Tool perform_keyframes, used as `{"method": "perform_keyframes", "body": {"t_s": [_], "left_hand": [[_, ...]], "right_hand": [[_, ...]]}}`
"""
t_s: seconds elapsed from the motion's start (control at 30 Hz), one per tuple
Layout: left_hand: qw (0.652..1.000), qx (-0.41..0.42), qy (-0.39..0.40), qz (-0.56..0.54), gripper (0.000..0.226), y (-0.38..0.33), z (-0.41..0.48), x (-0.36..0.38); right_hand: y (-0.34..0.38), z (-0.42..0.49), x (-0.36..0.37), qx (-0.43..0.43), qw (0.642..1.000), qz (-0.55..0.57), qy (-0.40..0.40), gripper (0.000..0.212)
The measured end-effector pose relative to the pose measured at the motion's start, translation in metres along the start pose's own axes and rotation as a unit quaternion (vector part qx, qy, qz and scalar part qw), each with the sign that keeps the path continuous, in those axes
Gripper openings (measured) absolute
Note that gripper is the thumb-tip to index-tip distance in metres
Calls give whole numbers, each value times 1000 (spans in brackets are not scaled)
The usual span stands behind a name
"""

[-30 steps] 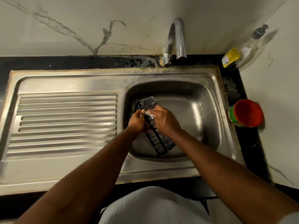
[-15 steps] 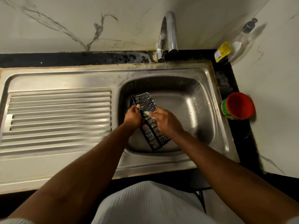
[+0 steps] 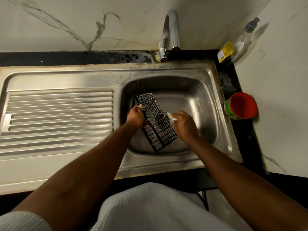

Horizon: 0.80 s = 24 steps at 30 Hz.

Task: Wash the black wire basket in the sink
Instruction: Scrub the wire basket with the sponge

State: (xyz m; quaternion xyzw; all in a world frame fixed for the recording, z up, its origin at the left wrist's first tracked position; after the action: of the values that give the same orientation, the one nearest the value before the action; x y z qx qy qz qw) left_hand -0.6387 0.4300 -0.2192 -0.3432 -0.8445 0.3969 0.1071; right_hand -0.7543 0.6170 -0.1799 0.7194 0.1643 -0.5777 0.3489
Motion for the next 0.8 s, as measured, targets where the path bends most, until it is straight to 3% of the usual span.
{"method": "perform_keyframes", "body": {"t_s": [0.1,0.23,0.33,0.47,0.63,0.8], "left_hand": [[1000,5,-21,7,27,1,4,-5],[999,19,-21,26,32,-2,6,-7],[1000,-4,-15,-5,39,-2,1,-2],[998,-44,48,-28,37,17,-30,15],[996,12,86,-15,41,50,-51,26],[991,-52,95,-74,25,43,-60,30]], "right_hand": [[9,-22,16,15,999,35,0,38],[18,-45,16,-29,997,66,-20,40],[13,-42,6,7,997,68,-28,40],[21,-24,1,24,997,70,-31,44],[68,-27,14,-68,994,87,25,43],[58,-19,10,-121,989,76,45,41]]}}
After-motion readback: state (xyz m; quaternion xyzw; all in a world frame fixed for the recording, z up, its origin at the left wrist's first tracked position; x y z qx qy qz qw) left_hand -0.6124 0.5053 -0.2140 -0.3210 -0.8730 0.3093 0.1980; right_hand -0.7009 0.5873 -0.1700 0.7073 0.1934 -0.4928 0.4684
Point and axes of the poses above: each hand's wrist, its own z-axis towards the middle knuckle, its own x-axis out of the palm, y = z × x, the point moved 6 cm from there along z, towards the middle knuckle, and after that the axes turned 10 degrees about -z, right-handed, at the moved point
